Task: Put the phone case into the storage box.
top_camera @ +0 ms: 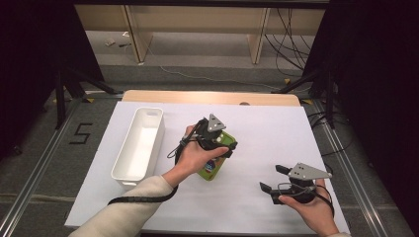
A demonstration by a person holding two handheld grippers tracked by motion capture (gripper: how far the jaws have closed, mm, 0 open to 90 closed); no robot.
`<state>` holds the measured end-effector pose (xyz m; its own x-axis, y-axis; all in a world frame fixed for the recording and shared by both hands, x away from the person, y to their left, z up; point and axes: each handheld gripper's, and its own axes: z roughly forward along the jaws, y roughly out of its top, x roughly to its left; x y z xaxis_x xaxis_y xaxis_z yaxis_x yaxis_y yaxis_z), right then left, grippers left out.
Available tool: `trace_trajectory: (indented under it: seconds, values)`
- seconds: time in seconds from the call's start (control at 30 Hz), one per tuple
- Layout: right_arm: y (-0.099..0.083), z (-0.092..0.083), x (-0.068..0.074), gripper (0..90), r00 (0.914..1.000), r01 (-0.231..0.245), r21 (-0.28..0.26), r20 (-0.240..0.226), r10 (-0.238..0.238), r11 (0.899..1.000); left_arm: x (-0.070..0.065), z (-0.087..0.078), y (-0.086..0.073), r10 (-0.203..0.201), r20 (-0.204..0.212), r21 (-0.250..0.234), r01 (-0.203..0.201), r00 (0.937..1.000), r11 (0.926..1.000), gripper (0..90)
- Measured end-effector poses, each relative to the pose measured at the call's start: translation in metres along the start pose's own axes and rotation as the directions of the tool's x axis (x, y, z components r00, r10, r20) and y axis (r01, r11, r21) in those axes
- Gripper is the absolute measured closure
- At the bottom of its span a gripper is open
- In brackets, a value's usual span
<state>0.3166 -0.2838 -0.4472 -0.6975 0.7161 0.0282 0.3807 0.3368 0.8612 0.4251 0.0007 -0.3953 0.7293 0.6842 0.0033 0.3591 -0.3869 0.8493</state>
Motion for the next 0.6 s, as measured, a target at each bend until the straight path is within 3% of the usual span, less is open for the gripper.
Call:
trace_trajectory:
  seconds: [0.6]
  values:
    - [0.0,0.0,0.0,16.3,1.0,0.0,0.001,0.0,0.0,1.0,0.008,-0.013,0.005,-0.012,-0.019,-0.029,0.012,0.9998,0.9995,16.4]
